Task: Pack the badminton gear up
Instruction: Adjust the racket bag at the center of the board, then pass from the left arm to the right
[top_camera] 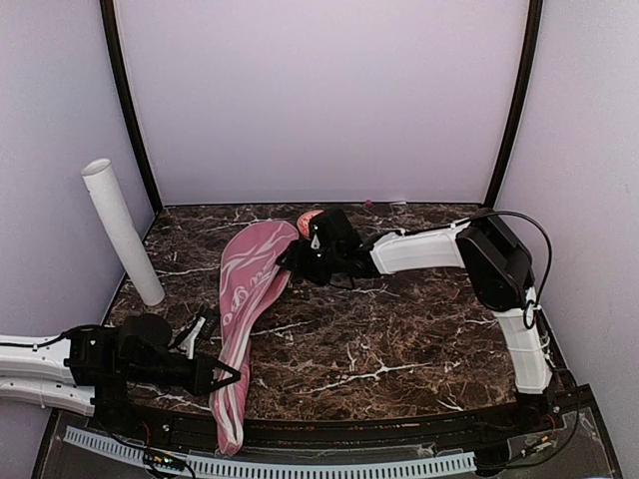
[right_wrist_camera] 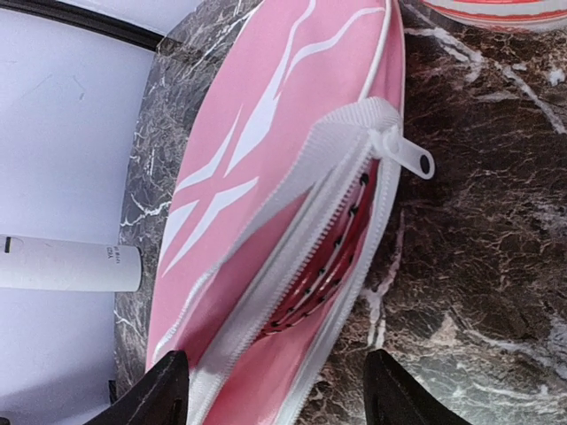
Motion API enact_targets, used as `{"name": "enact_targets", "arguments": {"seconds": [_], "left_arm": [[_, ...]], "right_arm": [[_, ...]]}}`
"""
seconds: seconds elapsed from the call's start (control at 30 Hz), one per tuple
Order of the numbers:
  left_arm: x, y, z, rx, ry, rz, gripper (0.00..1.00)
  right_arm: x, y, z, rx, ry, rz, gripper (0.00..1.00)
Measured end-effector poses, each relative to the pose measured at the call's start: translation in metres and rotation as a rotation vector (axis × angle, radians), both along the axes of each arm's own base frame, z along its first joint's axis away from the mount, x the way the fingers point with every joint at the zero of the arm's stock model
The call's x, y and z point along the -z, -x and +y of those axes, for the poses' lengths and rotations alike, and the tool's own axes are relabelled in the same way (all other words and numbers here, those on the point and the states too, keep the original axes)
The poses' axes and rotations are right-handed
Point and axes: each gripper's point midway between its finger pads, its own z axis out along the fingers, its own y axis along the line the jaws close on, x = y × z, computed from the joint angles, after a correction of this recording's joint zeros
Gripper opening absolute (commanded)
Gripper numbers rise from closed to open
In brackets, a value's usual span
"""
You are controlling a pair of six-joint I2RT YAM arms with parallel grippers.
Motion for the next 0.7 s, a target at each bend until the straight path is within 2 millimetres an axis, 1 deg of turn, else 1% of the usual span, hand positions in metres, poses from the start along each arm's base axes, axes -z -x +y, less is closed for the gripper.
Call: {"name": "enact_targets", "arguments": {"seconds": [0.1, 0.2, 0.27, 0.33, 0.43, 0.57, 0.7], "left_arm": [[0.001, 0.002, -0.002, 0.015, -0.001, 0.005, 0.0], [0.003, 0.004, -0.004, 0.033, -0.003, 0.013, 0.0], [0.003, 0.005, -0.005, 0.037, -0.002, 0.014, 0.0], [0.003, 0.005, -0.006, 0.04, 0.0, 0.014, 0.0], [0.002, 0.004, -0.007, 0.04, 0.005, 0.013, 0.0], [0.003, 0.002, -0.006, 0.023, -0.002, 0.011, 0.0], [0.006, 0.0, -0.002, 0.004, -0.019, 0.011, 0.0]], "right_arm": [[-0.007, -0.001, 0.006, -0.006, -0.041, -0.008, 0.66], [-0.009, -0.001, 0.012, -0.017, -0.071, -0.015, 0.65], [-0.006, -0.001, 0.015, -0.024, -0.079, -0.013, 0.61], [-0.002, -0.001, 0.017, -0.029, -0.081, -0.01, 0.61], [0.001, -0.001, 0.019, -0.03, -0.083, -0.004, 0.65], [0.002, -0.001, 0.018, -0.027, -0.066, -0.015, 0.7], [0.009, 0.006, 0.004, -0.009, -0.027, -0.007, 0.72]]}}
